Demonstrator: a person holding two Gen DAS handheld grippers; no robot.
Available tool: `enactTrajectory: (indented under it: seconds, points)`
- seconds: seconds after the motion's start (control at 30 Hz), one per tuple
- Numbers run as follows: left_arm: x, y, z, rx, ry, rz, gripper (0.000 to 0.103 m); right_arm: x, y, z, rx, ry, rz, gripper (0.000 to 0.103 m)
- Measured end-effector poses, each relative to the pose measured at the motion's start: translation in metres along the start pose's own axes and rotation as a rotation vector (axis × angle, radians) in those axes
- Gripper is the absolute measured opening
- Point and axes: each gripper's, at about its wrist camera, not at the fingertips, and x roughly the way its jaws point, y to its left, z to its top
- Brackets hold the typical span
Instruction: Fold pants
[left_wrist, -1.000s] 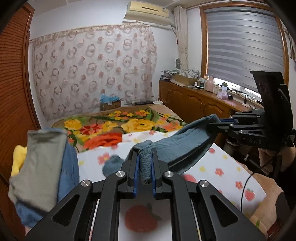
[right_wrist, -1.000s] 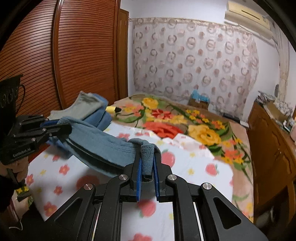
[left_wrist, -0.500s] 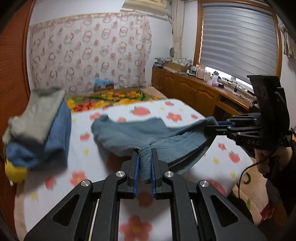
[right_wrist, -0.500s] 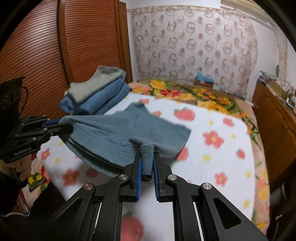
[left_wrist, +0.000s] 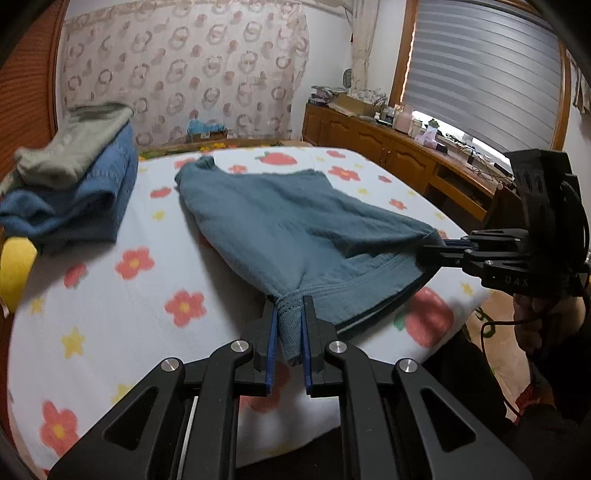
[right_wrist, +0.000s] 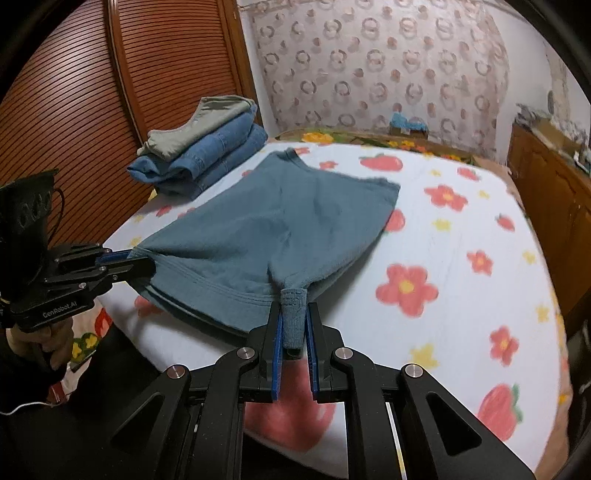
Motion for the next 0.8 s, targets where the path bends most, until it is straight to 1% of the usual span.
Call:
enactTrajectory:
  seconds: [0.17,0.3,0.43,0.5,0.53,0.8]
  points:
    - [0.012,0.005,-0.014,-0.016,0.048,0.000,0.013,0.008,-0.004,-0.010,0.030,0.022,0.012,0.011]
    - [0.017,0.009,-0.020,-0.033,0.067,0.003,0.018,0.014,-0.004,-0.013,0.047,0.023,0.014,0.011]
    - [0.015,0.009,-0.023,-0.032,0.056,-0.008,0.018,0.012,-0.006,-0.016,0.066,0.014,0.026,0.011]
    - [0.013,0.007,-0.023,-0.024,0.054,-0.013,0.014,0.012,-0.006,-0.019,0.066,0.010,0.025,0.011]
    - [0.012,0.007,-0.021,-0.020,0.052,-0.018,0.014,0.010,-0.005,-0.019,0.065,0.006,0.027,0.011]
    - [-0.025,-0.004,-0.007,0.000,-0.025,-0.059,0.014,-0.012,-0.001,-0.023,0.059,-0.026,0.039,0.011]
